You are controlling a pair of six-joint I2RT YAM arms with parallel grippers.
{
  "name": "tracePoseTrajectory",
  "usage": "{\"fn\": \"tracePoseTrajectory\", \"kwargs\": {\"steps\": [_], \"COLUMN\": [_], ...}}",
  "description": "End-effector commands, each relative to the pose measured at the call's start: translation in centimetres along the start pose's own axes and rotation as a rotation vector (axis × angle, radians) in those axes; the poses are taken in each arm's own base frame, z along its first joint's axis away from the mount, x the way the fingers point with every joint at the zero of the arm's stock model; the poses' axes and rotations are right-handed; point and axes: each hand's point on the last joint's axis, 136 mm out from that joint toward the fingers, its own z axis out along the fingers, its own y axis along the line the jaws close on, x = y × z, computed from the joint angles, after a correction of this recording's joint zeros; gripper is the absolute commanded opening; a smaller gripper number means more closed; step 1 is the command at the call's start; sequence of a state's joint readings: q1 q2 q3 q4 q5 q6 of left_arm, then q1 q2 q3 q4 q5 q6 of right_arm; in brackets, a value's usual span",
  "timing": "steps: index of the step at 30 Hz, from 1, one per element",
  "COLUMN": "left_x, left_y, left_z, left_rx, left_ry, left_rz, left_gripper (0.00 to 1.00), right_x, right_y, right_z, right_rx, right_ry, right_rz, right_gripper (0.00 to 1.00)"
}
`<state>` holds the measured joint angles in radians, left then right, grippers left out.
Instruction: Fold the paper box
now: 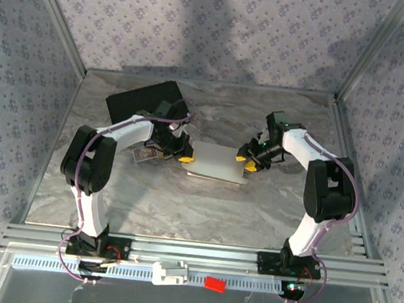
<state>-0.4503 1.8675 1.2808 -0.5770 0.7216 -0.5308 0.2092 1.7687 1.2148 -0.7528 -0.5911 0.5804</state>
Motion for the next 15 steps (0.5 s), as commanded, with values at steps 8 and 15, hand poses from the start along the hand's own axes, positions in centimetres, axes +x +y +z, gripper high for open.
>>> {"fn": "tracePoseTrajectory", "kwargs": {"steps": [8,15], "left_x": [-0.1,0.5], "left_y": [0.7,1.9], "left_z": [0.2,0.0], "left_rx": [-0.023,-0.108], "left_ry": [0.008,0.019], "left_rz": [-0.003,0.006], "left_gripper": [0.02,0.12], "right_x": [3.1,2.6], "right_y": [-0.4,-0.3], "right_z": [1.7,1.7], "right_rx": [0.008,0.019], "right_ry": [0.073,0.055], "right_rz": [-0.003,0.005], "right_gripper": [0.31,0.17]}}
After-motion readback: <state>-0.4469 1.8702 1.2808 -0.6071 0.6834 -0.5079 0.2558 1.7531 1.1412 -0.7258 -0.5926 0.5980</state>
